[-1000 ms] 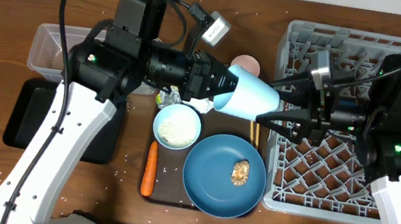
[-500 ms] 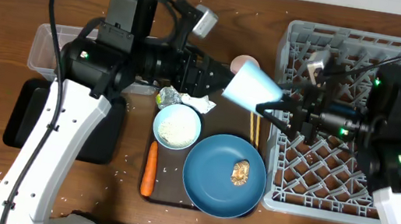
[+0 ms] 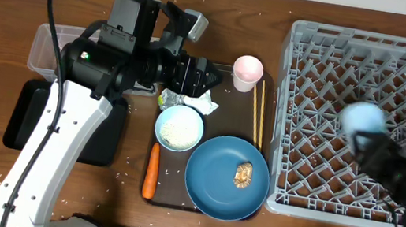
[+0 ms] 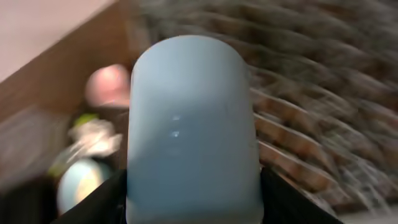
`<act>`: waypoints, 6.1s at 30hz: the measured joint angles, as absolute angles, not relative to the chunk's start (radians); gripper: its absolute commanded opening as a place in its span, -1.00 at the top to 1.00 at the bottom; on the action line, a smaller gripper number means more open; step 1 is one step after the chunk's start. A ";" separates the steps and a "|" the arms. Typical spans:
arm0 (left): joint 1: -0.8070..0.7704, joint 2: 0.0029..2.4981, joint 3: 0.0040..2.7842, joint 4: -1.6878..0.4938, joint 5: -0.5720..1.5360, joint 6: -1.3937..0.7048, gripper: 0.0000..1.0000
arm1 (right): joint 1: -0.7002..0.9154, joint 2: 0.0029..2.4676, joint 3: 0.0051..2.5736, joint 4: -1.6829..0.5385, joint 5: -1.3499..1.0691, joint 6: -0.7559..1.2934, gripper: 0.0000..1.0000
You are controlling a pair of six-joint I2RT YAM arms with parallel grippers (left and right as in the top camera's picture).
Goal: Sort waste into correct bins and load items into the dishwasher rack
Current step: 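Place the blue cup upside down in the rack with the right gripper, then grasp the pink cup with the left gripper, then lift the pink cup and hand it to the right gripper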
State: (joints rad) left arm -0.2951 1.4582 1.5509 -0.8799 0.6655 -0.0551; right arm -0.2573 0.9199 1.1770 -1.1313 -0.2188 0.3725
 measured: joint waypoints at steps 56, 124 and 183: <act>-0.399 1.504 1.551 -0.844 0.392 -0.027 -0.31 | -0.697 1.071 1.184 -1.124 -0.316 0.351 0.21; -0.436 2.080 1.547 -0.311 0.276 -0.066 -0.32 | -0.624 1.020 1.184 -1.142 -0.420 0.294 -0.21; -0.370 1.519 1.539 -0.598 1.262 -0.105 0.88 | -0.187 1.021 1.183 -0.845 -1.308 -0.173 -0.38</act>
State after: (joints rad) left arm -0.3698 1.5188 1.5394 -0.5980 1.2625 -0.1047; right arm -0.1875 1.0210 1.1828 -0.8448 -1.3075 -0.1734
